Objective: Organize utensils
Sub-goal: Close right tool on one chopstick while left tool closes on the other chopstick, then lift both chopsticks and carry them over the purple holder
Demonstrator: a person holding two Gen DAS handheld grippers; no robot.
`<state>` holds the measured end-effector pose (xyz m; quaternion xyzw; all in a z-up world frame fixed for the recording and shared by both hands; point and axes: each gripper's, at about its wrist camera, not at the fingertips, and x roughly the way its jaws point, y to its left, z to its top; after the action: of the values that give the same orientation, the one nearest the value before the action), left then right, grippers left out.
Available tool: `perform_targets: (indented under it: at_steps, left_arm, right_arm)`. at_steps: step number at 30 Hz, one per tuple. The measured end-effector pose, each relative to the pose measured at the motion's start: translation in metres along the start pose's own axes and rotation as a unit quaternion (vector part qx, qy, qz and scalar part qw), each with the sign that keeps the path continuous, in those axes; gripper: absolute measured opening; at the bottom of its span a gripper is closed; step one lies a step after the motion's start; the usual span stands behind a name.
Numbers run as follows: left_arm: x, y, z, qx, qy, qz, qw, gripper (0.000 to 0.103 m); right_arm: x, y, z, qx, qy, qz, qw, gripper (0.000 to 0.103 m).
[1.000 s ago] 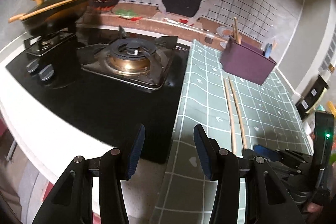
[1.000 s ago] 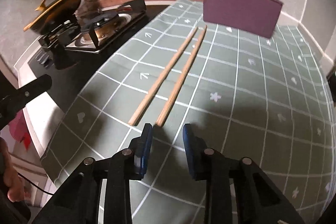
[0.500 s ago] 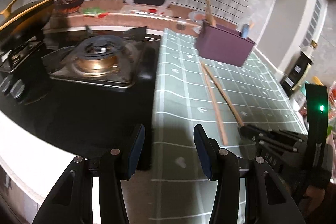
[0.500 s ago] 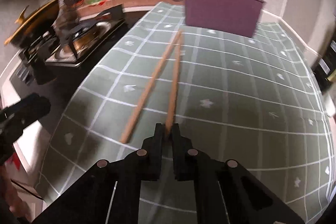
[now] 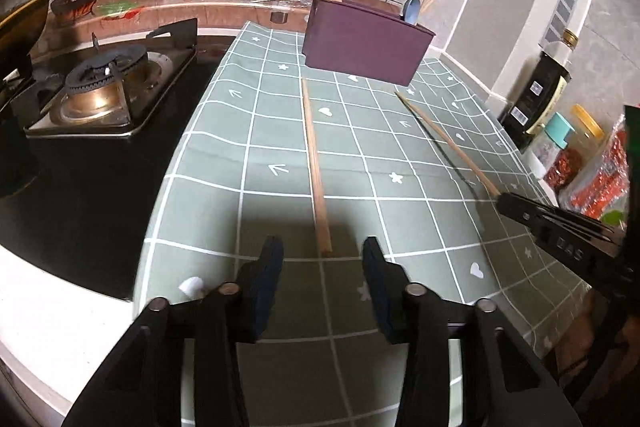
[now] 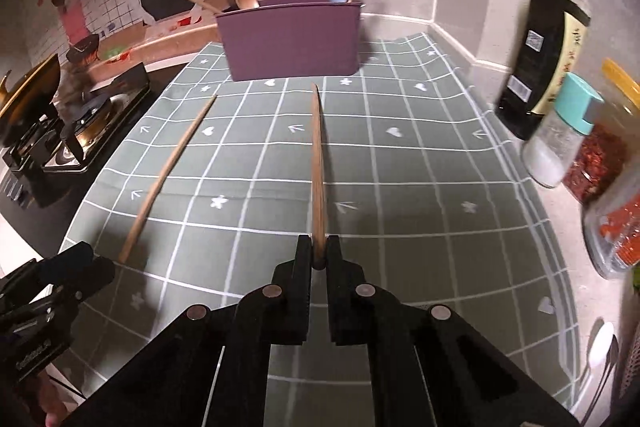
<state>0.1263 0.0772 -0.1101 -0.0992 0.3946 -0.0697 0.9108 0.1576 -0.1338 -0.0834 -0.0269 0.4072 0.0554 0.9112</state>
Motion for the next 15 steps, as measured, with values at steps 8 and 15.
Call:
perform_targets:
  at_steps: [8,15]
  left_arm:
    - [0.016,-0.009,-0.001,-0.009,0.009,0.046,0.9989,0.030]
    - [0.024,-0.016,0.003,-0.009,0.008,0.073,0.9972,0.017]
  right_arm:
    - [-0.015,-0.011,-0.003,-0.010,-0.019,-0.004,1.000,0.006]
    - [-0.016,-0.019,-0.005,-0.015,-0.017,-0.002,1.000,0.006]
